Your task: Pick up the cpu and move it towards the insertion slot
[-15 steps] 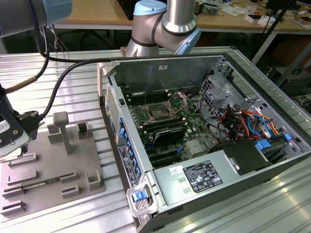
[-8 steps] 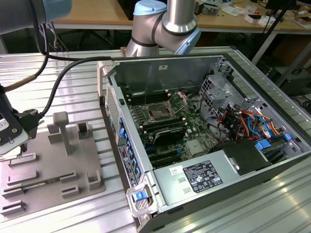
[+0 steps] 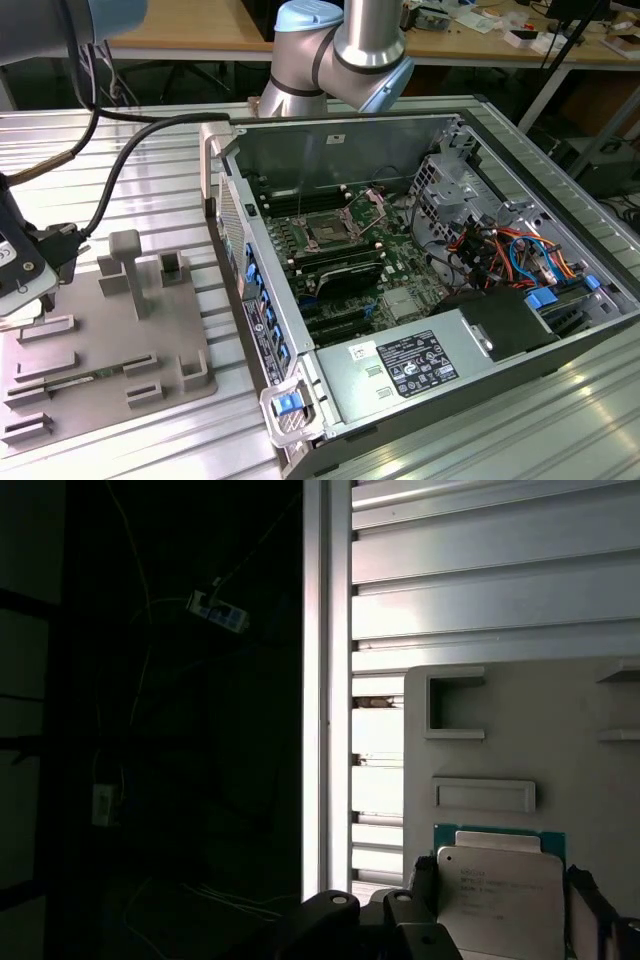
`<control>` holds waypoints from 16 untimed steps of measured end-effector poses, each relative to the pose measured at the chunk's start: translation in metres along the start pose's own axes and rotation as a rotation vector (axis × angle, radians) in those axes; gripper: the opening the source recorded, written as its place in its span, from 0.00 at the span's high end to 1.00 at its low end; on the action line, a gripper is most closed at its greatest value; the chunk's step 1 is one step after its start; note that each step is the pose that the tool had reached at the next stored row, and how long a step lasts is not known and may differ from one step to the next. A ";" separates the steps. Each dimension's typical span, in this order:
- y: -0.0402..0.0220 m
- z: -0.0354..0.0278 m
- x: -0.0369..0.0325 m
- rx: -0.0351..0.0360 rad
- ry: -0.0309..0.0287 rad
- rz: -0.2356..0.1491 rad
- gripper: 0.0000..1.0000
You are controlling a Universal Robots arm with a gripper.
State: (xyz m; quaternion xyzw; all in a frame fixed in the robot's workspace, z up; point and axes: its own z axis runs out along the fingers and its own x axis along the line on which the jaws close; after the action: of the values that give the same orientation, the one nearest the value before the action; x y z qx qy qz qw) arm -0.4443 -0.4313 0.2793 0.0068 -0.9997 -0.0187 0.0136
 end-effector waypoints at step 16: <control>0.0002 -0.0046 -0.0001 0.0000 -0.0001 0.000 0.45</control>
State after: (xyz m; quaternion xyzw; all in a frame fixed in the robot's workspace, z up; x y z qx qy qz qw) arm -0.4441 -0.4313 0.2839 0.0068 -0.9997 -0.0187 0.0135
